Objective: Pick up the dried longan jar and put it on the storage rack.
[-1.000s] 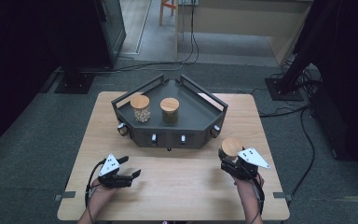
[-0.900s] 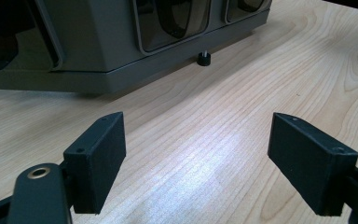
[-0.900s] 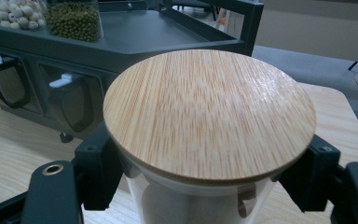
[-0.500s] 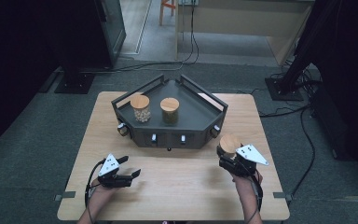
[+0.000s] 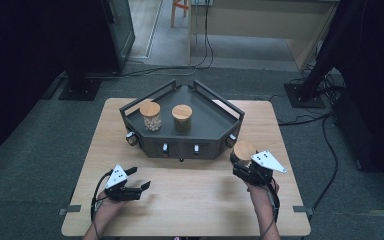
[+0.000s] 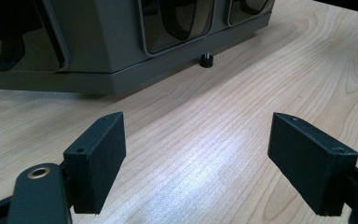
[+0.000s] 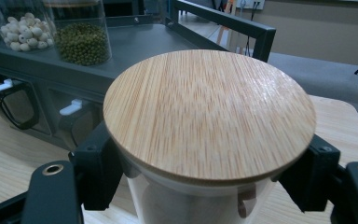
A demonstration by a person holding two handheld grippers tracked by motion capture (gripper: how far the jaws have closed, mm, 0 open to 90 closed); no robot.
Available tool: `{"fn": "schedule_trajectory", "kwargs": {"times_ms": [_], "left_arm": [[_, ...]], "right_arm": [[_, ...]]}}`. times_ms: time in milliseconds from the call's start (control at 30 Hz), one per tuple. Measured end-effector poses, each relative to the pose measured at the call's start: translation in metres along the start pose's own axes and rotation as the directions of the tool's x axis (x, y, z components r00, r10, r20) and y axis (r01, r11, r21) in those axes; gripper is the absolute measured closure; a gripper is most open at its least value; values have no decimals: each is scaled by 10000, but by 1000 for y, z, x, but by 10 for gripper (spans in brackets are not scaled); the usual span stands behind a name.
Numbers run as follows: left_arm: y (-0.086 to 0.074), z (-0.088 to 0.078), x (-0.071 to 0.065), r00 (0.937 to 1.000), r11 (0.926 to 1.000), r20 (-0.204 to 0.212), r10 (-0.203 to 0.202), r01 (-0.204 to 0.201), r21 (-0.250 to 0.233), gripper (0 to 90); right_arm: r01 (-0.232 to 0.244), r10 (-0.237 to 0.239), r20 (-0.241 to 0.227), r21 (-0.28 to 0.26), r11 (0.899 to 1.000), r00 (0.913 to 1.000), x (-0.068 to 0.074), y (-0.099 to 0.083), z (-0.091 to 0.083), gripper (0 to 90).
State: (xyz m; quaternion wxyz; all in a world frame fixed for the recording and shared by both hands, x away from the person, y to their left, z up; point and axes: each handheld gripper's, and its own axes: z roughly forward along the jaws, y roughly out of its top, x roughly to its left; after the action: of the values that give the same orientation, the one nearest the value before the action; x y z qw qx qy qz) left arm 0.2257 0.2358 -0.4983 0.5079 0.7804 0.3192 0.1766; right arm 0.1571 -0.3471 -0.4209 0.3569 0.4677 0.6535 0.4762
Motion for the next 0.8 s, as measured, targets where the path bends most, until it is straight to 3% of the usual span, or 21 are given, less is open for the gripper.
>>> {"fn": "schedule_trajectory", "kwargs": {"times_ms": [800], "left_arm": [[0, -1, 1, 10000, 10000, -1, -52, 52, -40, 187]], "right_arm": [[22, -23, -221, -50, 10000, 9998, 1, 23, 12, 253]]}}
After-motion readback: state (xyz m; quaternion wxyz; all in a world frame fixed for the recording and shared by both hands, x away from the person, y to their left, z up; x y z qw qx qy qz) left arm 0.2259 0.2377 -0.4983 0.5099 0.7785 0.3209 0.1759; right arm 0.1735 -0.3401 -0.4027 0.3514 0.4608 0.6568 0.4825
